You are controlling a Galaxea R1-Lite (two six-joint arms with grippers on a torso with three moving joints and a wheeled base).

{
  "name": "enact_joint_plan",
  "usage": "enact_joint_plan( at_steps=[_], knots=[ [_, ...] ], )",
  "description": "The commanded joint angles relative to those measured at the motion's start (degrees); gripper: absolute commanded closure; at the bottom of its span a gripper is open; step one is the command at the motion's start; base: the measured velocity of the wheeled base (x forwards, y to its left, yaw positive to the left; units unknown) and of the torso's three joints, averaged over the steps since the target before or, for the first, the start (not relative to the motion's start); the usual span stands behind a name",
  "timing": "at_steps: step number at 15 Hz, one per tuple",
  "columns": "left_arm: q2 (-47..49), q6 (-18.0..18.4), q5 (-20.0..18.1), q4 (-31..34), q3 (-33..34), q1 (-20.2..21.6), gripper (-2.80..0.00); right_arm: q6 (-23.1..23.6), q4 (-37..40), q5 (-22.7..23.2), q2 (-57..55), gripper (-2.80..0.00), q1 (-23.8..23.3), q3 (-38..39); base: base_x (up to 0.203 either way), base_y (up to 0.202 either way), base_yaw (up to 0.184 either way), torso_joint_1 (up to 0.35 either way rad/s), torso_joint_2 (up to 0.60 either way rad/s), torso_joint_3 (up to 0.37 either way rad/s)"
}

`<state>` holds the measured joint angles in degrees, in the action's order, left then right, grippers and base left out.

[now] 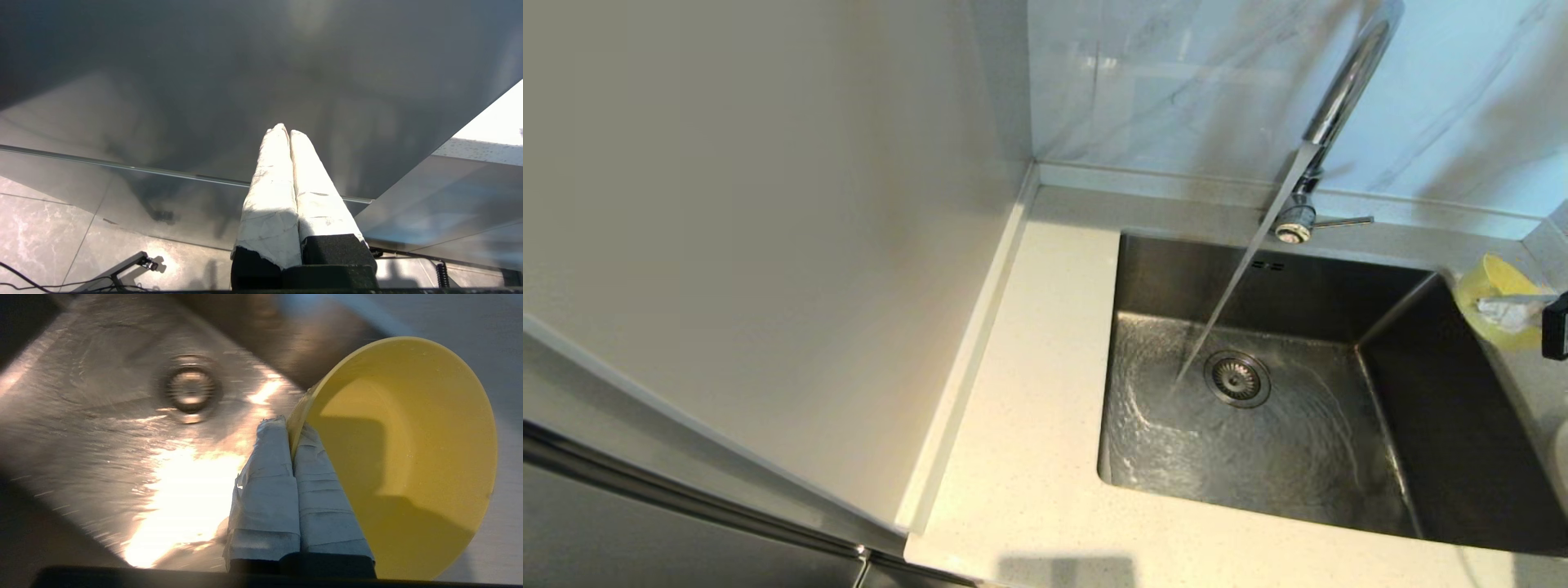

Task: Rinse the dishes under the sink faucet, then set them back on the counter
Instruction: Rinse the bowl

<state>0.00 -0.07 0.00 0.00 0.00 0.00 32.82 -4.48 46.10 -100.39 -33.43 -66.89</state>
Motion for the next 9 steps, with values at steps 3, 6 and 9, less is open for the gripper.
enact_joint_plan(
  at_steps=[3,6,9],
  knots=[
    [0.00,-0.01,0.00,0.00,0.00,0.00,0.00,0.36,12.48,7.09,9.59,0.00,5.87,2.65,0.000,0.000,0.000,0.000,0.00,0.000],
    [0.00,-0.01,0.00,0.00,0.00,0.00,0.00,0.49,13.01,7.25,12.32,0.00,13.59,4.29,0.000,0.000,0.000,0.000,0.00,0.000],
    [0.00,-0.01,0.00,0.00,0.00,0.00,0.00,1.72,12.86,6.63,13.44,0.00,20.62,4.44,0.000,0.000,0.000,0.000,0.00,0.000]
  ],
)
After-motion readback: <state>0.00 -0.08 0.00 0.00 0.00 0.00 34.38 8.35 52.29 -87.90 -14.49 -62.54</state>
